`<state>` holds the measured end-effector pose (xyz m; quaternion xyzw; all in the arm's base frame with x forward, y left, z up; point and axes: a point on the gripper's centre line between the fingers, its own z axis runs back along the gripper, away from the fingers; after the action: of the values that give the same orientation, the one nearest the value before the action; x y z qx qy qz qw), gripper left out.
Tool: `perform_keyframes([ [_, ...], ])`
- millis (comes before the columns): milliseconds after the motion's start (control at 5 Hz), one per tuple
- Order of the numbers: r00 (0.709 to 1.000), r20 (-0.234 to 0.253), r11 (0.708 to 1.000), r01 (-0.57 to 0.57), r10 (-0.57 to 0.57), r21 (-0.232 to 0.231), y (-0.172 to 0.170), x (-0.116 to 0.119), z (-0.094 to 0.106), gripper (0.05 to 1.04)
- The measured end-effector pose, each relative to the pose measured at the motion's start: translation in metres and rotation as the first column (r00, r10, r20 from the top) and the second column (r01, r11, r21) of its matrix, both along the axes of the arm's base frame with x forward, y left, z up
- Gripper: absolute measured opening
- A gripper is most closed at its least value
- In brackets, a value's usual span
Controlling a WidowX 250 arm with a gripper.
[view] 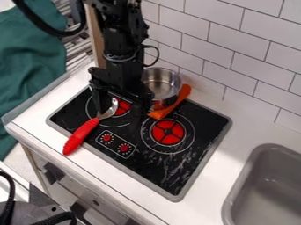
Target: Déplacer l objet argenté à coter droite du bruleur
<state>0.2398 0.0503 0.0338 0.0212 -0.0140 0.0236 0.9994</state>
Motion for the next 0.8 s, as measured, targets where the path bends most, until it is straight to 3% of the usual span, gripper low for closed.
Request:
perform_keyframes([
  [200,1.000,-0.030,1.000,0.000,0.000,-0.005,-0.001,-0.003,-0.007,1.003],
  [400,0.998,-0.032,0.999,0.048,-0.048,-0.002,0.000,0.025,-0.011,1.003],
  [800,0.992,0.021,0.992,0.126,-0.126,0.011,0.001,0.086,-0.010,1.003],
])
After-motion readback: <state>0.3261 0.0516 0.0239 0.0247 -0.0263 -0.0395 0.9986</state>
